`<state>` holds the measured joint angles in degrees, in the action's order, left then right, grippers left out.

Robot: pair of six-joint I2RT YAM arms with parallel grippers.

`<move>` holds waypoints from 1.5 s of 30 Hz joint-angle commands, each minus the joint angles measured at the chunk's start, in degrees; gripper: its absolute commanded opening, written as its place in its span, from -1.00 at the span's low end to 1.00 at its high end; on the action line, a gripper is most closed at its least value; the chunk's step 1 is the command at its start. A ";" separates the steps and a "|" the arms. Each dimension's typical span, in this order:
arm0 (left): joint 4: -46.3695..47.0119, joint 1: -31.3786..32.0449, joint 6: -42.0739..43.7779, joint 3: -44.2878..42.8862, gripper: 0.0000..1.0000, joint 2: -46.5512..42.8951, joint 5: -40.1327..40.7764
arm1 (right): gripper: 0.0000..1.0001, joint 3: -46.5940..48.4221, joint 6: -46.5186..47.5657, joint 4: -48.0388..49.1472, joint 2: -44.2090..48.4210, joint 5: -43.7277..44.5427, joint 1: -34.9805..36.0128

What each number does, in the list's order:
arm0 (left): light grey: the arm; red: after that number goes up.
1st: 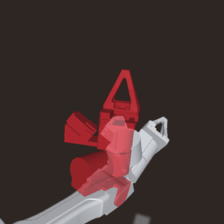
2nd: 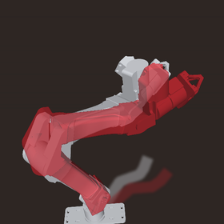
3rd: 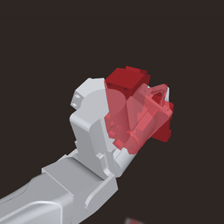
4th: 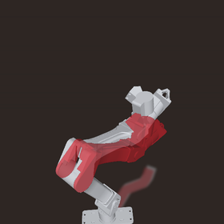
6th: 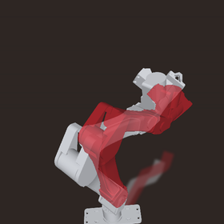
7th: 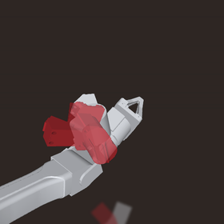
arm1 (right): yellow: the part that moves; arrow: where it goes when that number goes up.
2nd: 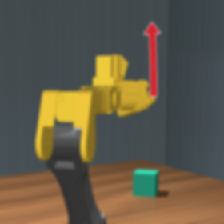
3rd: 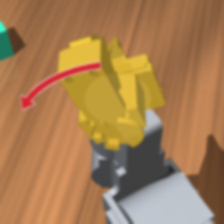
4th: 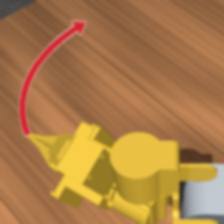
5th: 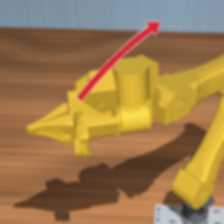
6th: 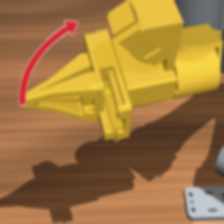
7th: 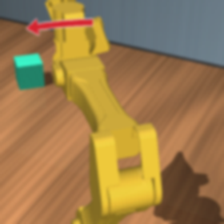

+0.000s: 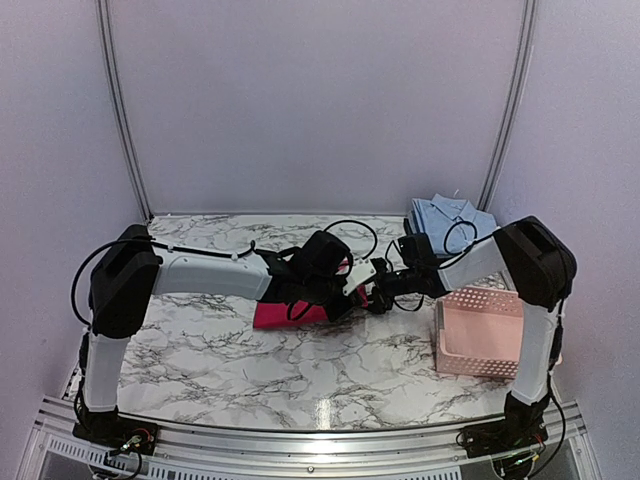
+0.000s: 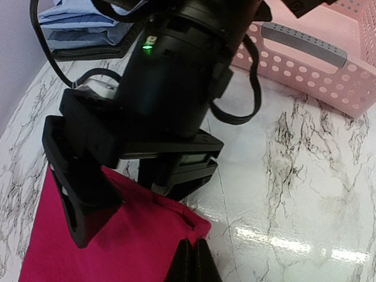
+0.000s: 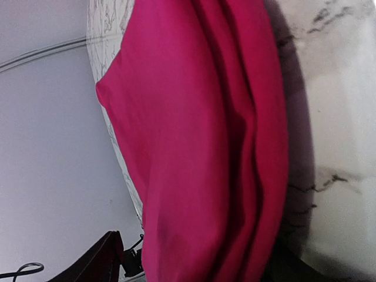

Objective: Fold and stack the mixed laundry pile
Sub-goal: Pick up the square-folded T-shirt from the center of the board, then pass from the left arm to the right, then turn over the square-folded T-shirt at the center of the board.

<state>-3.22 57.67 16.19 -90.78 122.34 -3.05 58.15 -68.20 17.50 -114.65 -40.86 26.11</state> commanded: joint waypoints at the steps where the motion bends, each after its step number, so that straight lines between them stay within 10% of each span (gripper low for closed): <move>1: 1.77 -0.01 -0.62 1.16 -1.00 -3.68 -3.62 | 0.32 4.64 -3.21 0.58 -3.19 0.76 0.85; 9: 2.54 -0.01 -1.69 2.58 -0.89 -5.43 -1.58 | -0.76 8.62 0.08 -9.42 -3.71 4.53 2.01; 18: 3.46 -6.12 -17.85 12.61 0.94 -19.24 -1.88 | -1.00 17.50 20.03 -32.88 -0.96 7.25 2.03; 29: -5.51 -13.90 -28.37 22.28 0.98 -33.10 4.43 | -1.00 22.61 40.92 -56.28 7.57 19.35 0.90; 45: -16.82 -17.94 -32.54 39.88 0.98 -58.27 6.11 | -1.00 54.58 51.06 -90.85 6.73 62.10 8.55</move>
<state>-15.35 40.73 -15.49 -53.17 69.08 1.21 107.57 -19.09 -64.99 -104.05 9.52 29.61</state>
